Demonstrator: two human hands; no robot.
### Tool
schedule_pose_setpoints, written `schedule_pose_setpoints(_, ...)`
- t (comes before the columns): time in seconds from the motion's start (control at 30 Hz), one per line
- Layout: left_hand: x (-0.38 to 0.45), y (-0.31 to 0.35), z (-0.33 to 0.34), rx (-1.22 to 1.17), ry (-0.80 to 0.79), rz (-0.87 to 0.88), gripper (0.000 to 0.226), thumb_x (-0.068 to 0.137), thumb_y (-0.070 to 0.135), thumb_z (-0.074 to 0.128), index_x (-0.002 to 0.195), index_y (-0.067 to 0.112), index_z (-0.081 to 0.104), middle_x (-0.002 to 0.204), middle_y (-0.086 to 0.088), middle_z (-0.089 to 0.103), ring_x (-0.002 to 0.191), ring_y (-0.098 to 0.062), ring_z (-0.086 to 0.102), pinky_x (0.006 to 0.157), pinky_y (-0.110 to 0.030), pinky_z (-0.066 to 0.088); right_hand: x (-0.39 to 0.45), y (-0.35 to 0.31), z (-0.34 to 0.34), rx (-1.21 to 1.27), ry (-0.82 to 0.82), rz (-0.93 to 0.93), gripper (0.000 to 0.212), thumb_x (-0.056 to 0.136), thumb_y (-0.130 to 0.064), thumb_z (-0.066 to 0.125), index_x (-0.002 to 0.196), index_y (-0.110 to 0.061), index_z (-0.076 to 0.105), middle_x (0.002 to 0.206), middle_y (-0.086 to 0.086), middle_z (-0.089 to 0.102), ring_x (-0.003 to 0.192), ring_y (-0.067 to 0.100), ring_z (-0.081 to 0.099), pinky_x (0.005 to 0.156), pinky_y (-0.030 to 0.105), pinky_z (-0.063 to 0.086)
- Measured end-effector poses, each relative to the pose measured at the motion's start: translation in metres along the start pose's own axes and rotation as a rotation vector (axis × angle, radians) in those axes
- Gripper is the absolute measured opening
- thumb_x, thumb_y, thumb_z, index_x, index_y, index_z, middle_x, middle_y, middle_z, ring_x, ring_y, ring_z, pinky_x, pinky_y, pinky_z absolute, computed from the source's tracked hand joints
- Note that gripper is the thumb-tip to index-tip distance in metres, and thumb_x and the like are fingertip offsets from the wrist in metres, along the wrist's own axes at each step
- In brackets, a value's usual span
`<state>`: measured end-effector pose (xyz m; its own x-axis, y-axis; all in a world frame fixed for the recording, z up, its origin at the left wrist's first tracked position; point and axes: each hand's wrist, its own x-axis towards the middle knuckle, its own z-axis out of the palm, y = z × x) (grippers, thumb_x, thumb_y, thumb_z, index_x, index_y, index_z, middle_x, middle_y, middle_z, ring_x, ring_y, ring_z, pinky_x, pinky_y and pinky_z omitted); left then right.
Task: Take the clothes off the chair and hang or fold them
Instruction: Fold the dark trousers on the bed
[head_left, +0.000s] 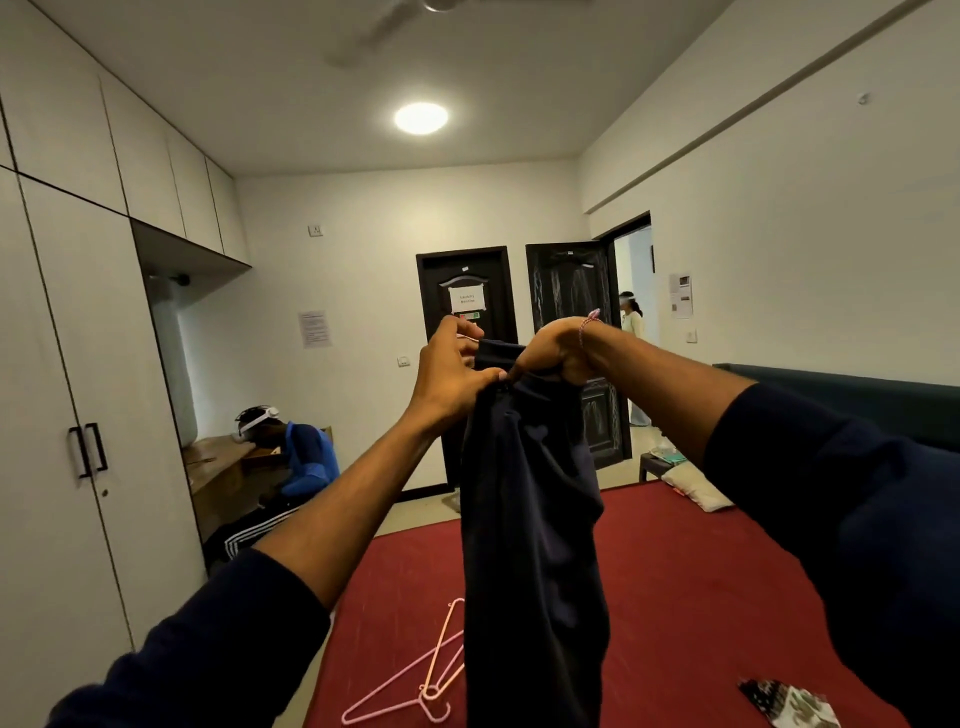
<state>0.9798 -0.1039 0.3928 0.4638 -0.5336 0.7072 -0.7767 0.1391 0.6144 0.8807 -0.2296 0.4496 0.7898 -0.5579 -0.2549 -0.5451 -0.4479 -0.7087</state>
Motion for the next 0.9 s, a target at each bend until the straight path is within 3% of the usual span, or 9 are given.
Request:
schedule_pose_setpoints(0.17,-0.011,-0.007,0.004,-0.064,-0.062,0.003,0.041,0.081,0.002,0.077,0.113,0.014,0.055,0.110,-0.006,0.066,0.099,-0.021,0.068,0.084,-0.041,0.061,0.008,0.014,0.004,0.191,0.000,-0.031,0.015,0.100,-0.002,0.048,0.090,-0.001,0.059,0.069,0.012,0.066,0.049,0.019,0.068,0.045,0.024,0.055)
schedule_pose_setpoints(0.3,-0.023,-0.011,0.014,0.061,-0.153,0.132,0.067,0.070,0.026,0.090,0.123,0.020,0.049,0.119,0.005,0.057,0.105,-0.004,0.058,0.081,-0.013,0.050,0.006,0.021,0.008,0.252,0.049,-0.059,0.017,0.101,-0.002,0.046,0.089,-0.001,0.058,0.070,0.012,0.063,0.042,0.017,0.064,0.039,0.022,0.052)
schedule_pose_setpoints(0.4,-0.029,-0.017,0.026,0.213,-0.106,0.250,0.066,0.065,0.023,0.091,0.114,0.025,0.047,0.113,0.005,0.055,0.096,-0.006,0.057,0.075,-0.008,0.046,0.012,0.023,0.012,0.290,0.062,-0.050,0.020,0.100,-0.003,0.048,0.083,-0.002,0.058,0.067,0.011,0.063,0.044,0.015,0.064,0.038,0.021,0.049)
schedule_pose_setpoints(0.5,-0.032,-0.023,0.031,0.328,-0.053,0.341,0.040,0.073,0.013,0.085,0.099,0.019,0.055,0.102,0.003,0.055,0.087,-0.009,0.055,0.073,-0.011,0.045,0.016,0.031,0.009,0.351,0.036,-0.042,0.016,0.099,-0.005,0.053,0.086,-0.003,0.062,0.076,0.009,0.064,0.066,0.014,0.064,0.051,0.018,0.054)
schedule_pose_setpoints(0.57,-0.030,-0.026,0.028,0.387,-0.082,0.349,0.031,0.075,0.014,0.084,0.095,0.014,0.060,0.098,0.003,0.057,0.083,-0.009,0.055,0.069,-0.010,0.045,0.015,0.035,0.004,0.373,0.003,-0.084,0.012,0.094,-0.005,0.059,0.102,0.000,0.065,0.089,0.011,0.066,0.084,0.016,0.065,0.076,0.020,0.059)
schedule_pose_setpoints(0.6,-0.029,-0.028,0.026,0.401,-0.106,0.340,0.029,0.075,0.015,0.085,0.094,0.012,0.063,0.096,0.003,0.058,0.081,-0.007,0.056,0.067,-0.010,0.046,0.012,0.037,0.003,0.398,-0.014,-0.059,0.022,0.092,-0.004,0.059,0.113,0.003,0.062,0.097,0.013,0.068,0.092,0.018,0.067,0.090,0.024,0.057)
schedule_pose_setpoints(0.67,-0.028,-0.027,0.024,0.395,-0.158,0.328,0.029,0.073,0.017,0.087,0.094,0.011,0.066,0.094,0.008,0.059,0.078,-0.005,0.057,0.066,-0.008,0.047,0.012,0.040,0.001,0.400,-0.091,-0.051,0.025,0.096,-0.004,0.054,0.117,0.008,0.058,0.110,0.019,0.066,0.097,0.021,0.067,0.098,0.031,0.054)
schedule_pose_setpoints(0.8,-0.026,-0.025,0.021,0.325,-0.178,0.263,0.028,0.071,0.015,0.089,0.091,0.013,0.070,0.091,0.011,0.063,0.084,-0.003,0.062,0.070,-0.009,0.050,0.003,0.051,-0.007,0.371,-0.157,-0.105,0.022,0.103,-0.012,0.048,0.116,0.002,0.059,0.101,0.016,0.067,0.077,0.018,0.070,0.070,0.024,0.061)
schedule_pose_setpoints(0.9,-0.021,-0.034,0.011,0.292,-0.147,0.189,0.024,0.071,0.014,0.088,0.086,0.014,0.070,0.090,0.004,0.068,0.087,-0.010,0.065,0.078,-0.024,0.058,-0.003,0.075,-0.016,-0.062,0.045,-0.241,0.031,0.094,-0.039,0.066,0.109,-0.012,0.069,0.100,0.009,0.072,0.081,0.018,0.070,0.064,0.026,0.058)
